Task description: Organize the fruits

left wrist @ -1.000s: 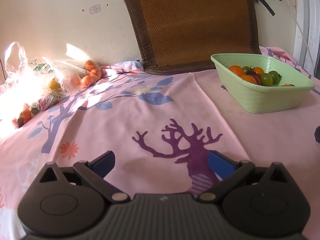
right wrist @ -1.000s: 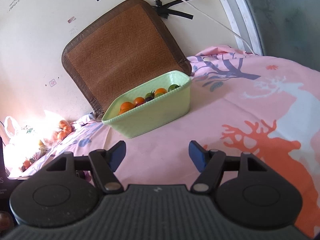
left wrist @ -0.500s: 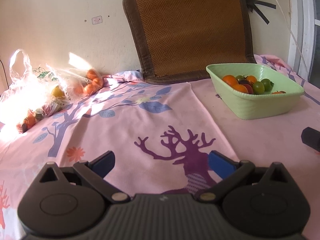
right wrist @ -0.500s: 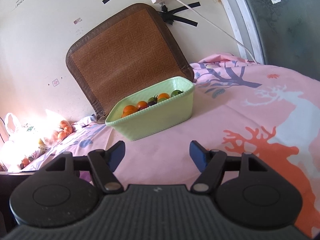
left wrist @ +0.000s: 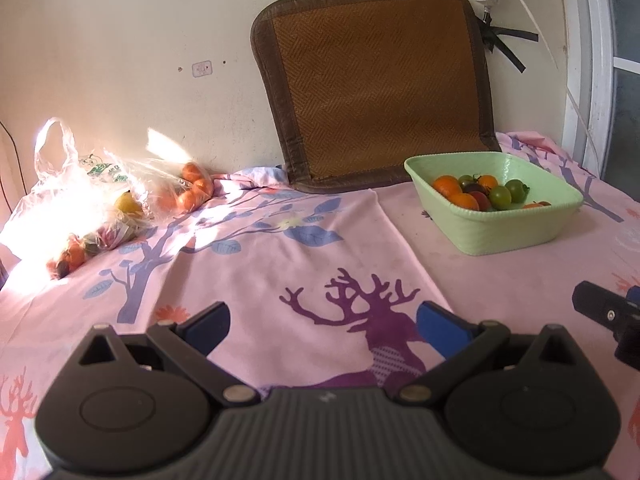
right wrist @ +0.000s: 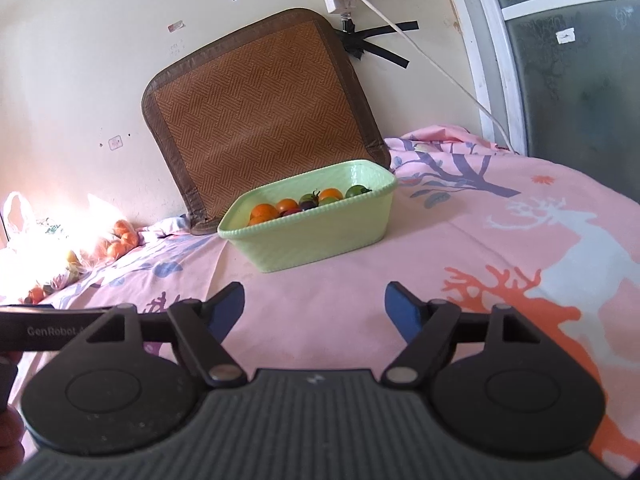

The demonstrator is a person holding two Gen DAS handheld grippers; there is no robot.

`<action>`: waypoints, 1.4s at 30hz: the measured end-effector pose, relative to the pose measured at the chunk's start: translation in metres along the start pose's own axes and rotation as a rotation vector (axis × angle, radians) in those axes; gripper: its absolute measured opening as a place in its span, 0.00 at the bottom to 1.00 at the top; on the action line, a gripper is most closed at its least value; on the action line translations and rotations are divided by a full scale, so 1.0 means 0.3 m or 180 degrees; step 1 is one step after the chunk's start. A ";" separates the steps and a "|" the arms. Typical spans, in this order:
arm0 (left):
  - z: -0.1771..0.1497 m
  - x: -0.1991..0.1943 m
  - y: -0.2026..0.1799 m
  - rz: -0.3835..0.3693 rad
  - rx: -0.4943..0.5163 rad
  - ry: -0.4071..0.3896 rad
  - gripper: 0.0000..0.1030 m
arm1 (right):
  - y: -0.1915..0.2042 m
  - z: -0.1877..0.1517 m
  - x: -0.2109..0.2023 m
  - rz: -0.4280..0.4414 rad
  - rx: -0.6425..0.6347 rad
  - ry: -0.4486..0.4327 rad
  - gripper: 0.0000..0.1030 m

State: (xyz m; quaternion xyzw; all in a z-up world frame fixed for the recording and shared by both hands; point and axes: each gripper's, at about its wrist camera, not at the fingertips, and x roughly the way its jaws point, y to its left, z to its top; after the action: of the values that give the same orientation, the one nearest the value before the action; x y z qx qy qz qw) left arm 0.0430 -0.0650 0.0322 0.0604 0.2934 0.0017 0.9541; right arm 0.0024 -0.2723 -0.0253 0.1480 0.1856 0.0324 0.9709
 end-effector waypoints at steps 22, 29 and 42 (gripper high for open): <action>0.028 -0.046 0.030 -0.0208 -0.0017 -0.0020 1.00 | 0.051 0.051 -0.059 -0.0067 -0.0019 -0.0007 0.84; 0.015 -0.028 0.019 -0.0192 0.0018 0.0093 1.00 | 0.047 0.050 -0.057 -0.0085 0.0019 0.0022 0.84; 0.010 -0.025 0.012 -0.0130 0.0030 0.0159 1.00 | 0.041 0.047 -0.070 -0.0081 0.0060 0.0006 0.84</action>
State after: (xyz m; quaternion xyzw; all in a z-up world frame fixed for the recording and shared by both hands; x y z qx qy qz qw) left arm 0.0387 -0.0619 0.0393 0.0588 0.3183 -0.0176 0.9460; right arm -0.0119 -0.2670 -0.0019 0.1547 0.1887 0.0184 0.9696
